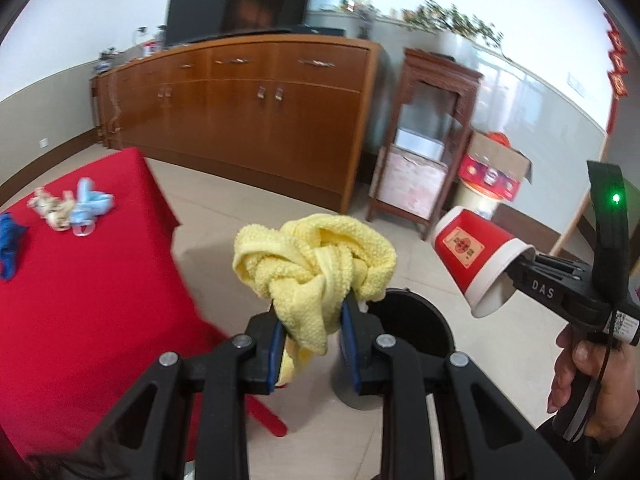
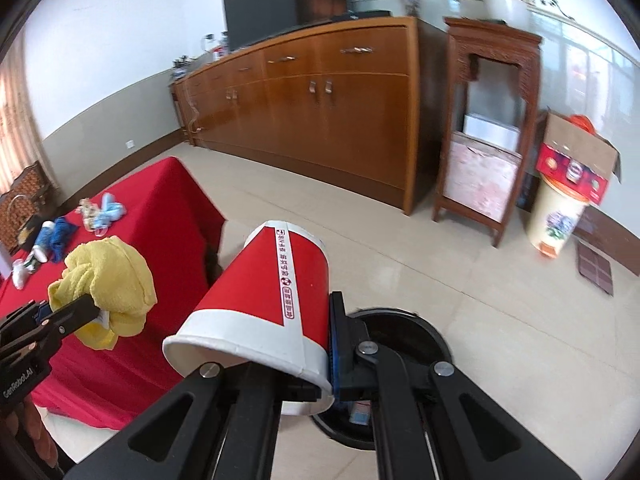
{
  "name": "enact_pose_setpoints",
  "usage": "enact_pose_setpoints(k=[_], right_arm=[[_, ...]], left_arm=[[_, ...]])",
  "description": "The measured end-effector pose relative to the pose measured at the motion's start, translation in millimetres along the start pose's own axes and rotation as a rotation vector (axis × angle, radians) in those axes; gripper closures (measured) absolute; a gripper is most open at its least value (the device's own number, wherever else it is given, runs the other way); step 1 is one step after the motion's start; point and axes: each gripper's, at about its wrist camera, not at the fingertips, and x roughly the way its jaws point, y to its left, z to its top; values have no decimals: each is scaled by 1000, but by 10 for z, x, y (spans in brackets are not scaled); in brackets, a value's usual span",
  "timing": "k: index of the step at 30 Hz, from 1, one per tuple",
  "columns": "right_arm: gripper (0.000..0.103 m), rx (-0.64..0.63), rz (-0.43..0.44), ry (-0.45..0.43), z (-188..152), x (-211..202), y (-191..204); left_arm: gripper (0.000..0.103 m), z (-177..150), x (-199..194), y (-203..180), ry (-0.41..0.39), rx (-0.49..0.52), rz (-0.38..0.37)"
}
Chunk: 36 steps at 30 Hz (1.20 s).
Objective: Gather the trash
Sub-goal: 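Carry the red cup and yellow towel in both grippers over the black bin, then open both grippers to drop the red cup and yellow towel into the bin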
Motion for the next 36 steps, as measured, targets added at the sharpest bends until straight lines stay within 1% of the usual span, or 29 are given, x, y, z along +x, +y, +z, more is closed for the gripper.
enact_pose_setpoints(k=[6,10,17,21,23,24,25,26,27,28,29,30,31,32,33,35,36], right_arm=[[100,27,-39,56,-163,173,-508],[100,28,-46,89,-262,345,-703],[100,-12,-17,171,-478,788,-1041],[100,-36,14,238,-632,1099,-1155],[100,-50,14,264,-729,1259,-1190],[100,-52,26,281,-779,1348,-1203],[99,-57,36,297,-816,1419,-1203],[96,-84,33,322,-878,1533,-1198],[72,-102,13,345,-932,1634,-1212],[32,-109,-22,379,-993,1728,-1240],[19,-102,-58,413,-1053,1793,-1290],[14,-89,-68,417,-1084,1797,-1344],[14,-77,-75,412,-1093,1779,-1380],[14,-63,-86,406,-1085,1753,-1413],[14,-50,-93,394,-1074,1716,-1440],[11,-16,-85,383,-1064,1656,-1471],[7,7,-84,382,-1055,1628,-1480]], left_arm=[[77,-35,372,-421,54,38,-58],[77,-105,645,-637,102,52,-81],[76,-309,1094,-870,199,87,-101],[75,-388,1256,-897,245,89,-97],[69,-436,1329,-917,267,95,-97],[66,-469,1387,-930,291,97,-101],[51,-502,1448,-945,306,104,-98],[30,-527,1481,-943,311,111,-78],[23,-552,1509,-931,310,117,-34],[19,-578,1507,-900,304,117,12],[18,-596,1478,-849,298,117,42],[17,-610,1444,-803,296,115,70],[12,-615,1399,-747,295,109,108],[5,-616,1366,-709,291,102,130],[3,-614,1312,-673,283,96,151],[3,-589,1164,-588,248,84,179],[3,-567,1082,-555,231,73,185]])
